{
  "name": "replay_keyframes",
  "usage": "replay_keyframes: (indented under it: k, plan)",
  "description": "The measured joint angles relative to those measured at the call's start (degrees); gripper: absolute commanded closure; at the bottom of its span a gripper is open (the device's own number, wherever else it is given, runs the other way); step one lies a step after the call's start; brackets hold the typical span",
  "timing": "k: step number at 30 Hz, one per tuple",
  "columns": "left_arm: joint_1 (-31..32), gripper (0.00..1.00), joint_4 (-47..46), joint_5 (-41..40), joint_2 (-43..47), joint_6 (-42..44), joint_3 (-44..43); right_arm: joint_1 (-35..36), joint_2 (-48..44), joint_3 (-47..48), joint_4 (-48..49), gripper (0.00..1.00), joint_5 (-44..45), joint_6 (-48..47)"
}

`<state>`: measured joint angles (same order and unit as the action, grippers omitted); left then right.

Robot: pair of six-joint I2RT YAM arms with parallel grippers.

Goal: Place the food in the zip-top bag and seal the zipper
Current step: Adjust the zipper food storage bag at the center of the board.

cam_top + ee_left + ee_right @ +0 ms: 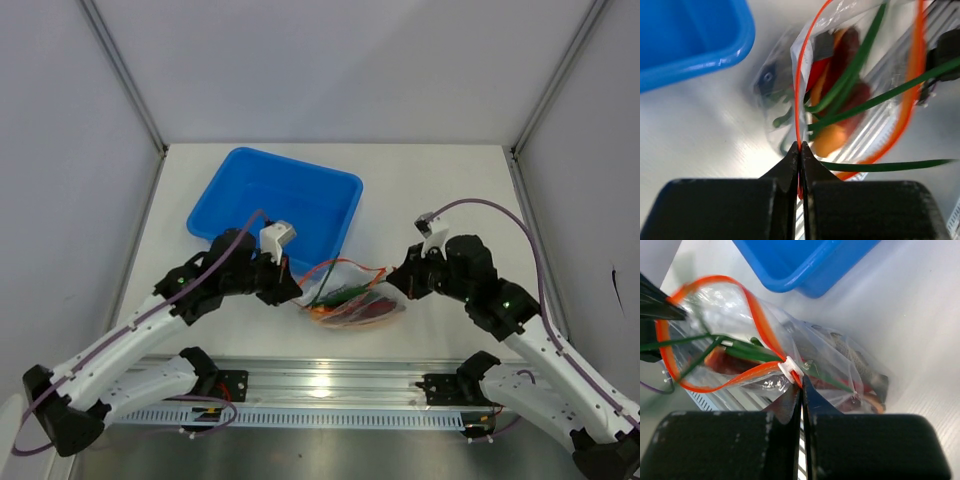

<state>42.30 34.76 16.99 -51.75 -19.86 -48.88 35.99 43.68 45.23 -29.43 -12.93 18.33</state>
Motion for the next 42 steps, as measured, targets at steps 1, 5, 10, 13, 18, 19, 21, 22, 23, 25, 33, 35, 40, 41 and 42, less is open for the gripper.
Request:
replay_keyframes:
  k: [1,5,10,13,18,19,21,22,23,25,33,35,40,41,42]
  plan:
    - [0.0,0.99,0.4,-0.1,1.3,0.1,-0.9,0.0,-0.2,0.8,-0.5,1.0,0.0,-0.2]
    - [0.0,0.99,3.4,-0.5,5.9,0.9,-11.2,0.0,-1.7,7.5,-2.8,1.0,0.0,-0.9]
    - [0.0,0.99,2.6,0.5,9.7,0.8,-16.0,0.0,-3.7,14.1,-3.5,1.0,-0.9,-1.0]
    - [0.0,0.99,2.7,1.4,9.6,0.6,-14.3,0.0,-5.0,15.0,-4.0,1.0,-1.1,-1.0]
    - [0.0,0.99,5.0,1.3,7.8,0.4,-11.8,0.0,-5.5,15.2,-6.1,1.0,-1.3,-0.7]
    - [0.0,0.99,5.7,1.2,7.7,0.4,-11.8,0.0,-5.5,15.2,-6.4,1.0,-1.5,-0.5]
    - [0.0,0.99,6.3,0.9,8.2,0.4,-12.0,0.0,-5.5,15.4,-7.0,1.0,-2.0,-0.2]
    - [0.0,0.99,6.5,0.7,8.8,0.4,-12.1,0.0,-5.8,15.5,-7.1,1.0,-2.4,-0.2]
    - [0.0,0.99,6.5,0.3,9.5,0.5,-12.3,0.0,-6.1,15.5,-7.1,1.0,-2.7,-0.2]
    - [0.0,0.99,6.3,-0.9,11.0,0.9,-12.4,0.0,-7.2,15.3,-6.7,1.0,-3.6,-0.1]
    - [-1.0,0.99,9.0,-3.6,6.3,3.7,-13.0,-0.3,-6.8,14.1,-4.7,1.0,-8.2,0.1]
    - [-1.2,0.99,9.9,-3.7,7.0,4.0,-13.1,-0.3,-6.1,16.0,-5.5,1.0,-9.2,0.1]
    - [-1.3,0.99,9.6,-1.6,5.3,5.0,-12.6,-0.9,-4.4,16.2,-3.1,1.0,-13.0,1.0]
    - [-1.4,0.99,9.7,-1.6,4.9,5.0,-11.8,-1.9,-3.6,16.2,-3.7,1.0,-13.5,1.2]
    - [-1.5,0.99,10.0,-1.9,4.7,4.9,-11.2,-3.2,-3.2,16.2,-4.2,1.0,-13.8,1.5]
